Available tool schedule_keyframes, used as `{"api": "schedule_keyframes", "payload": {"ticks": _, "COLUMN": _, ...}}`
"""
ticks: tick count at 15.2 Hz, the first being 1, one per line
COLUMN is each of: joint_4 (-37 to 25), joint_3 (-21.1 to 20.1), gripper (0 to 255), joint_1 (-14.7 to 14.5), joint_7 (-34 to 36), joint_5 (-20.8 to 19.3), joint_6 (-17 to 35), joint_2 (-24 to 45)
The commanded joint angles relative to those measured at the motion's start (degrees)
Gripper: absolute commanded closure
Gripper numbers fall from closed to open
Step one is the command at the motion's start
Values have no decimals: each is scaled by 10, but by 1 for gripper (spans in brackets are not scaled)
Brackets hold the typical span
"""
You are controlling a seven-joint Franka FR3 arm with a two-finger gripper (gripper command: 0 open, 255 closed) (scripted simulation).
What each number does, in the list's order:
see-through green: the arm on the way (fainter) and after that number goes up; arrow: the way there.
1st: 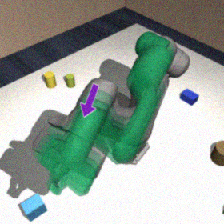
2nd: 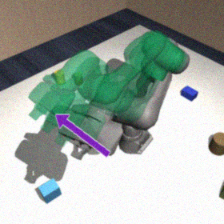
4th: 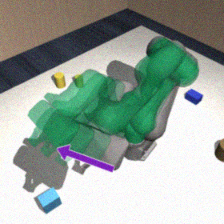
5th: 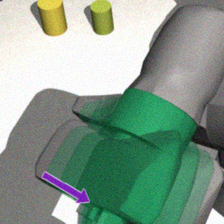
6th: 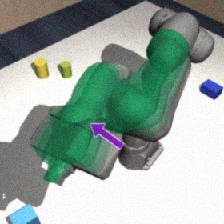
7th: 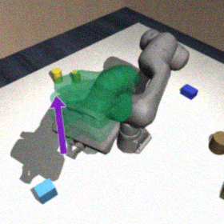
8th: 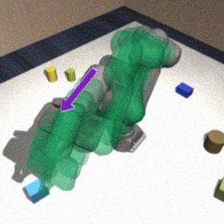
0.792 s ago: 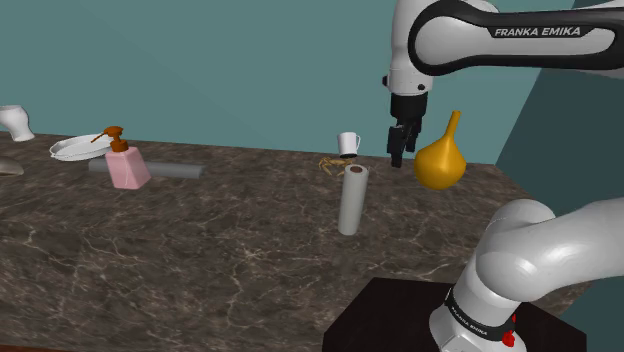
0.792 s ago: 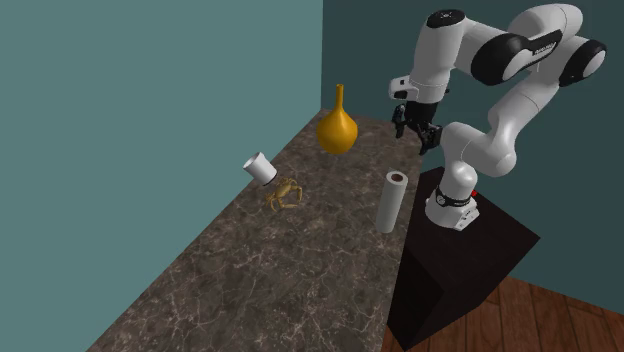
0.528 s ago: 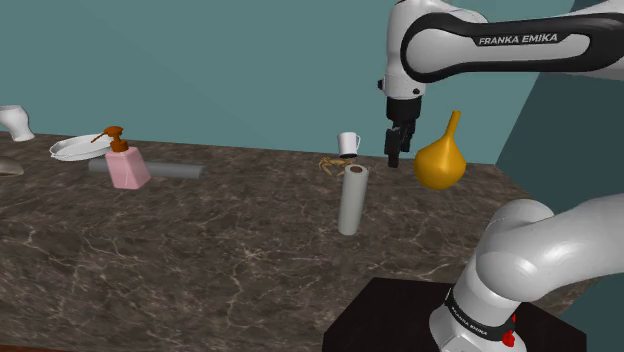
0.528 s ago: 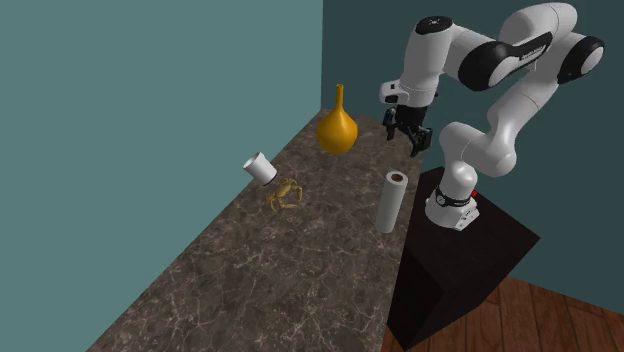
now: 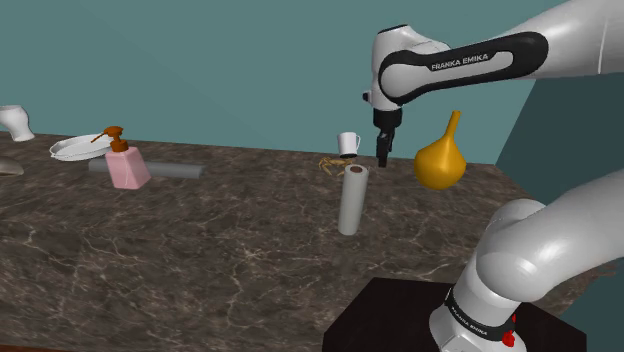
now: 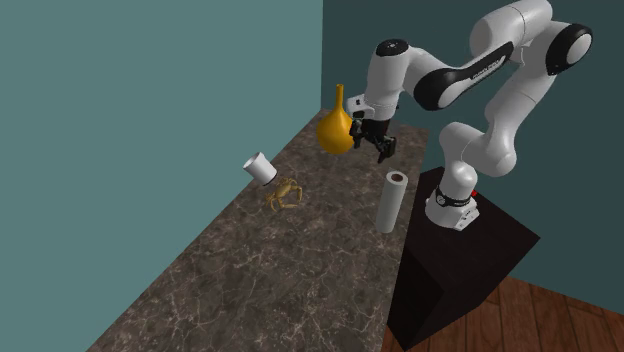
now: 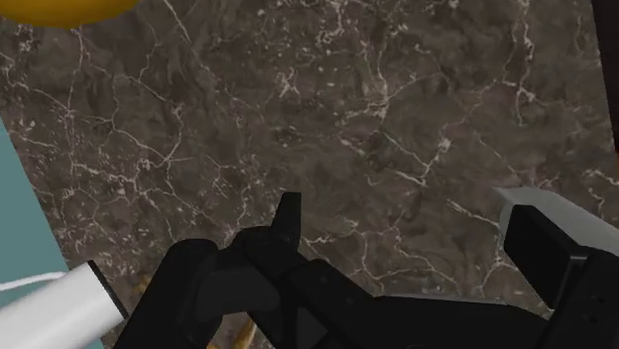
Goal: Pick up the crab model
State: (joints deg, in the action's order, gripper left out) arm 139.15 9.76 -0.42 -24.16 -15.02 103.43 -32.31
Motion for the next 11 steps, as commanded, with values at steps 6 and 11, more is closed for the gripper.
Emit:
{"api": "schedule_keyframes", "payload": {"ticks": 6, "joint_4": -64, "joint_3": 53, "gripper": 0, "joint_1": -11, "joint_7": -120, "joint_5": -26, "joint_6": 107, "joint_2": 138}}
{"api": "schedule_keyframes", "payload": {"ticks": 11, "joint_4": -125, "joint_3": 78, "gripper": 0, "joint_1": -19, "joint_7": -206, "joint_5": -19, "joint_6": 174, "joint_2": 244}}
